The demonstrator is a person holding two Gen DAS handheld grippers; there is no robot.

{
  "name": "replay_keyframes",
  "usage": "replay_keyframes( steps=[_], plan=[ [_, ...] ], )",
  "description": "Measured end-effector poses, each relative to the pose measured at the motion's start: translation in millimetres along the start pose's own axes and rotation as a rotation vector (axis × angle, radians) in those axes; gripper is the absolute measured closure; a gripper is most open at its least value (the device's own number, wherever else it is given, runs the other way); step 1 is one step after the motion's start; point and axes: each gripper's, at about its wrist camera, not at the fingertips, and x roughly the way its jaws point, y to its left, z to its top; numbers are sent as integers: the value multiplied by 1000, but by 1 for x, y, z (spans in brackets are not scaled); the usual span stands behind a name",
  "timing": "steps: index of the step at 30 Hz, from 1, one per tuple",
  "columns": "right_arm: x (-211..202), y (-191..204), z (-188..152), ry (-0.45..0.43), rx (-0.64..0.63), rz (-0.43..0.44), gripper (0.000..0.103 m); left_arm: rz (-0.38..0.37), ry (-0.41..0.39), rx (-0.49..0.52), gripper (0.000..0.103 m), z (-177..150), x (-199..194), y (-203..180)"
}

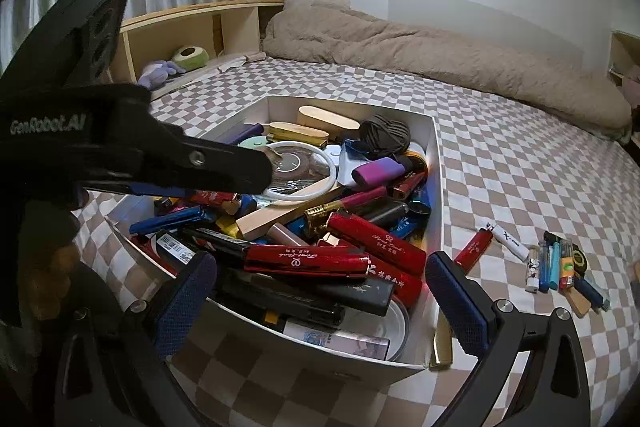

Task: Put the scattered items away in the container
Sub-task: 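Open the left tool to drop the wooden stick into the box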

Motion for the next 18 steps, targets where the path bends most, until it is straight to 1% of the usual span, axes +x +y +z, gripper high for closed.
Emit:
replay_keyframes(
  steps=[3, 5, 6, 7, 18],
  plan=[
    [-1, -1, -1, -4, 1, 4, 0, 1, 7, -14, 3, 0, 4, -1],
    [-1, -1, -1, -5, 1, 7, 0, -12, 21, -31, 3, 1, 6, 0],
    [-1, -1, -2, -6, 2, 7, 0, -15, 27, -38, 3, 0, 8, 1],
    [-1, -1, -2, -6, 2, 8, 0, -12, 29, -44, 0, 0, 8, 2],
    [-4, -1, -3, -14, 13, 6, 0, 38, -16, -41, 0, -1, -2, 5]
  ],
)
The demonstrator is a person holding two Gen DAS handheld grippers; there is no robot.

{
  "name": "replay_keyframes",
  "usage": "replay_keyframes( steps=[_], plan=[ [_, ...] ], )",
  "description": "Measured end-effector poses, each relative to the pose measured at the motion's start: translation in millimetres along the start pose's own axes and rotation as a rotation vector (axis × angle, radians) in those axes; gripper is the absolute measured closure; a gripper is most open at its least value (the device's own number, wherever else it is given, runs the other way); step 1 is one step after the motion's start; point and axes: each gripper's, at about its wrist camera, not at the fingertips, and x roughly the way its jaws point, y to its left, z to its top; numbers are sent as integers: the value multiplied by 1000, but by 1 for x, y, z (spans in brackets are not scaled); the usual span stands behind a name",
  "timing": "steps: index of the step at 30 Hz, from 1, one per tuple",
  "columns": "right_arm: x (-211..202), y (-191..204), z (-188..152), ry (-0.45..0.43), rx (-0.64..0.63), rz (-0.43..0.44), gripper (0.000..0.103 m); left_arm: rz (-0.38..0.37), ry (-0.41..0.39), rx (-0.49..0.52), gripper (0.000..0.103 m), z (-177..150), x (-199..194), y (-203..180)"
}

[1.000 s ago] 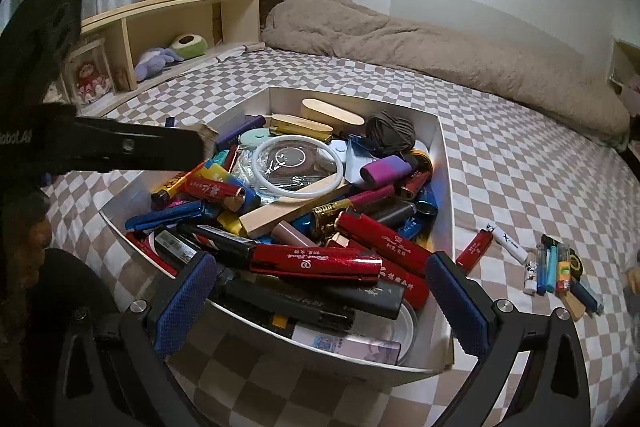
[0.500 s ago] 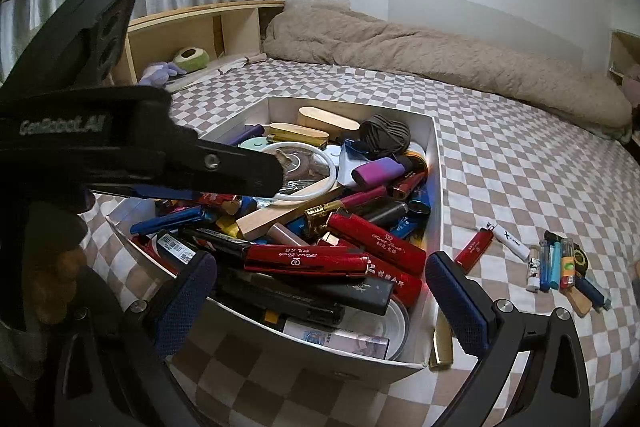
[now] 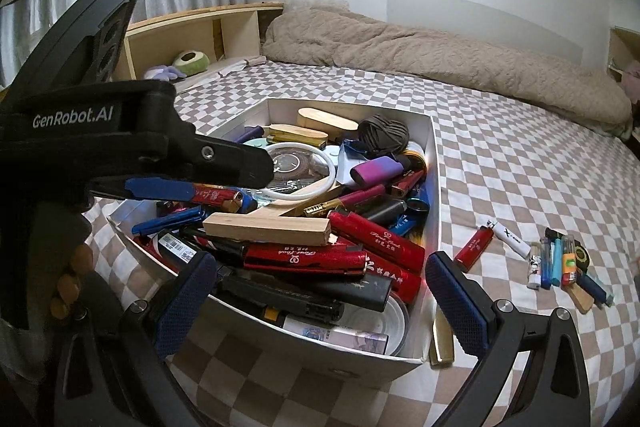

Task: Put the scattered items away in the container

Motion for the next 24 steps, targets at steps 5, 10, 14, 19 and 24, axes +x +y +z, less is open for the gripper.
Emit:
replay_keyframes(
  steps=[5, 10, 14, 19, 24],
  plan=[
    [-6, -1, 1, -16, 5, -7, 0, 13, -23, 11, 0, 0, -7, 1],
    [-14, -1, 4, -34, 7, -18, 0, 41, -52, 29, 0, 0, -14, 2],
    [-20, -2, 6, -48, 14, -30, 0, 71, -84, 40, 0, -1, -22, 5],
    [-28, -5, 9, -63, 30, -45, 0, 98, -120, 47, 0, -2, -34, 9],
    [-39, -6, 11, -82, 44, -64, 0, 134, -164, 68, 0, -4, -48, 11]
  ],
)
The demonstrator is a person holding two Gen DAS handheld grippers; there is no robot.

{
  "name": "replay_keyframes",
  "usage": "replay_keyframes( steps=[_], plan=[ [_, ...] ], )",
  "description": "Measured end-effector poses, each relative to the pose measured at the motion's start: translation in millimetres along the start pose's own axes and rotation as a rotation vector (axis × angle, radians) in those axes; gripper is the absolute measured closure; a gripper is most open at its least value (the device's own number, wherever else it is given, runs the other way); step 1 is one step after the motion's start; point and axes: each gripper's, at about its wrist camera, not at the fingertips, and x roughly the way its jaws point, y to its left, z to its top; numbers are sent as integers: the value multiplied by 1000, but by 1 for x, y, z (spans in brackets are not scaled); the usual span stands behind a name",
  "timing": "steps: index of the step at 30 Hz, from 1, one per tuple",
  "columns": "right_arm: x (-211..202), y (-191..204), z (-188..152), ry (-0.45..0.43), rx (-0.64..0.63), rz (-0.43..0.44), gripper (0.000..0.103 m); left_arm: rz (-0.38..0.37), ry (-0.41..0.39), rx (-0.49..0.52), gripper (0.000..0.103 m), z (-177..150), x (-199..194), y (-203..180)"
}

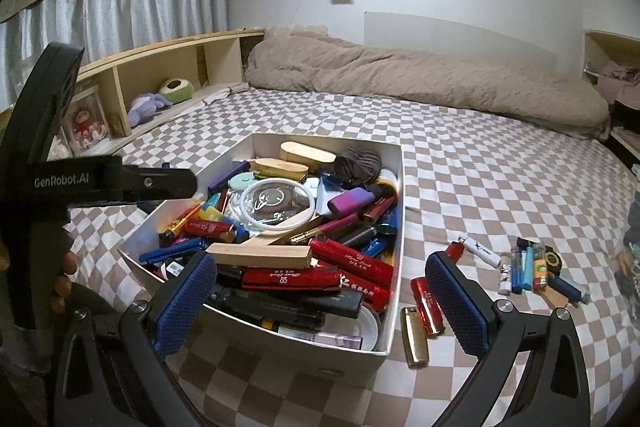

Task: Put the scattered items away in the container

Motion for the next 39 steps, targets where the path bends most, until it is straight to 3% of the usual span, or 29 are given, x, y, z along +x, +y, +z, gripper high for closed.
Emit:
replay_keyframes(
  steps=[17, 25, 39],
  plan=[
    [-41, 1, 11, -63, 21, -41, 0, 112, -170, 153, 0, -10, -59, -2],
    [-58, -3, 13, -95, 28, -61, 0, 97, -189, 175, 0, -20, -75, 1],
    [-69, -3, 9, -103, 9, -105, 0, 150, -250, 230, 0, -35, -99, 4]
  ],
)
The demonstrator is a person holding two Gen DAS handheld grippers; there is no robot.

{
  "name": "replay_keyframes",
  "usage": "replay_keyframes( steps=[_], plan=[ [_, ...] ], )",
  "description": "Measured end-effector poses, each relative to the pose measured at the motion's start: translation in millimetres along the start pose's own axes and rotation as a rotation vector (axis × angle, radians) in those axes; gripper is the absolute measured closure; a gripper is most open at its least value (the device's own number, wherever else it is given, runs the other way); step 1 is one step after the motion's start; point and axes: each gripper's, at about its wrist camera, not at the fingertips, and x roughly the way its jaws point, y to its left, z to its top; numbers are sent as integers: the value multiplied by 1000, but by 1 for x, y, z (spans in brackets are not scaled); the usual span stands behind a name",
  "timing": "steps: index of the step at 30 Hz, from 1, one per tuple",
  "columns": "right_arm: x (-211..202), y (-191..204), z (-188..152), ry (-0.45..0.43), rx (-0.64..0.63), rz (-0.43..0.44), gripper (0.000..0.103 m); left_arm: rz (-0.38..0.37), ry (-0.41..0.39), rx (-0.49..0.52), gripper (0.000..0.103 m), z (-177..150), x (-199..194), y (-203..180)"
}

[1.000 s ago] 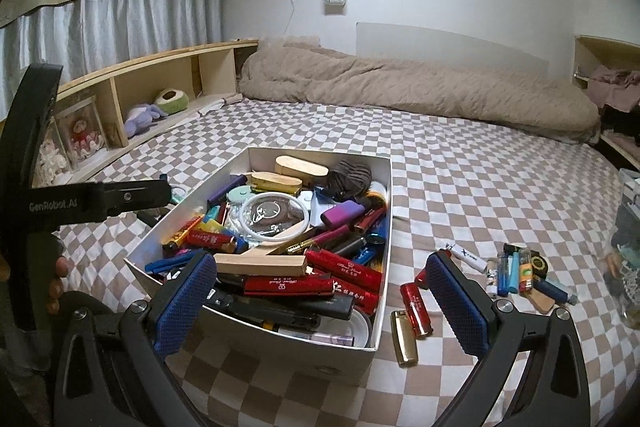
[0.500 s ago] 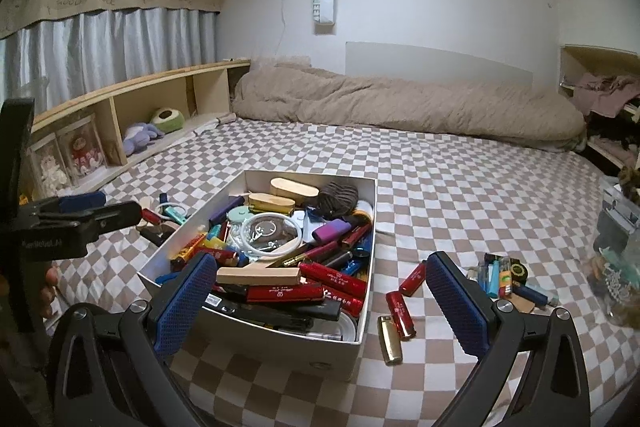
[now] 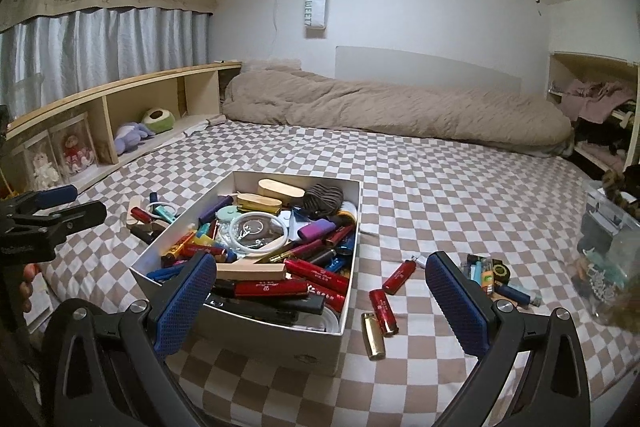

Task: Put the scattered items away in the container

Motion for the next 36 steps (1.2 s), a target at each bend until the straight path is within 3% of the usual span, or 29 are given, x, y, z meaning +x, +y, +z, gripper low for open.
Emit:
replay_keyframes(
  steps=[36],
  plan=[
    [-10, 1, -1, -15, -16, -37, 0, 9, -27, 54, 0, -7, -11, -6]
  ],
)
